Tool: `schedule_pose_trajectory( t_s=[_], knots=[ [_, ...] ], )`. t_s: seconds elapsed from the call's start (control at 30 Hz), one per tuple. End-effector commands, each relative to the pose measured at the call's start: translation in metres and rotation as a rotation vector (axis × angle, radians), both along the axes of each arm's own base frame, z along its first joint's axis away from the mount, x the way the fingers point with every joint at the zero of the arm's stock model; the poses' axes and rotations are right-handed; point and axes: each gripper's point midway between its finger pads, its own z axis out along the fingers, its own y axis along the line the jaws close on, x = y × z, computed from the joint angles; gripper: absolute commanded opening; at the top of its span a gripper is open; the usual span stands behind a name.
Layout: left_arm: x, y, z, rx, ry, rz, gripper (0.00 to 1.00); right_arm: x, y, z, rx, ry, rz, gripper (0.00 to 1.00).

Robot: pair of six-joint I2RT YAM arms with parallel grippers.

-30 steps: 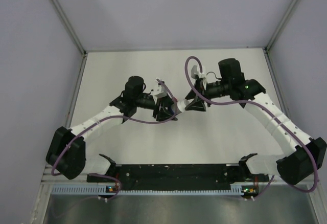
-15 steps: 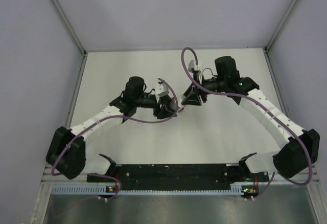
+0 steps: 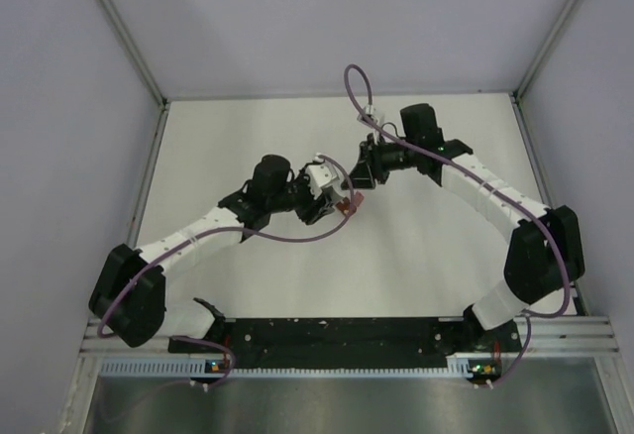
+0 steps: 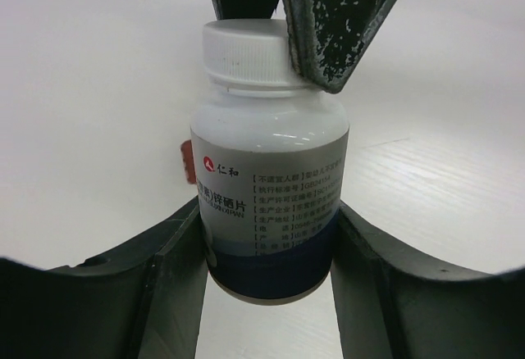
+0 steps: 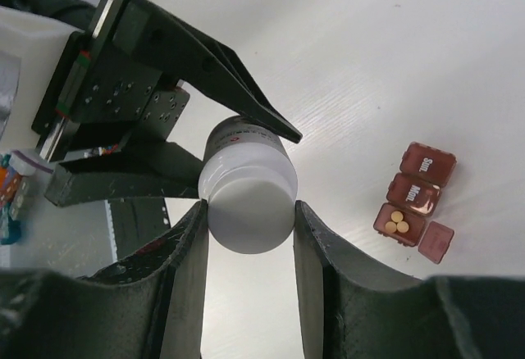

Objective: Sort the pills into containers

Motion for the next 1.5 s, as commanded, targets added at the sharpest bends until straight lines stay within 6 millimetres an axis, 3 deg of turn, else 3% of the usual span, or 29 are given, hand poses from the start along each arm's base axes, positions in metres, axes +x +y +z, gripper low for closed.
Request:
schedule_pose_trajectory(
  t_s=[0.0,0.2,0.33,0.47,0.6,0.77,1.03,1.23,1.47],
  knots=[
    [0.057,0.006,0.075,-0.061,-0.28,0.215,0.0,0.005,0.003,-0.025,-0.054,0.144,-0.073,0.01],
    [0.067,0.01,0.068,-0.007,-0.307,0.292,0.0,0.009,0.008,-0.036,-0.055,0.212,-0.077,0.17],
    [0.062,0.008,0.06,-0.006,-0.291,0.264,0.0,0.009,0.005,-0.026,-0.028,0.191,-0.065,0.37],
    [0.057,0.005,0.058,-0.026,-0.27,0.246,0.0,0.009,-0.004,-0.01,0.005,0.133,-0.049,0.66],
    [0.05,0.005,0.06,-0.029,-0.278,0.213,0.0,0.008,-0.019,0.008,0.029,0.036,-0.048,0.79],
    [0.031,-0.004,0.061,-0.054,-0.223,0.077,0.0,-0.005,-0.031,0.039,0.04,-0.168,0.016,0.83],
    [-0.039,-0.027,0.067,-0.149,-0.017,-0.327,0.0,-0.039,-0.04,0.083,0.058,-0.51,0.174,0.84],
    [-0.068,-0.032,0.069,-0.179,0.08,-0.481,0.0,-0.057,-0.029,0.073,0.003,-0.562,0.256,0.84],
    [-0.076,-0.032,0.069,-0.187,0.102,-0.52,0.0,-0.065,-0.022,0.07,0.002,-0.574,0.294,0.82]
  ],
)
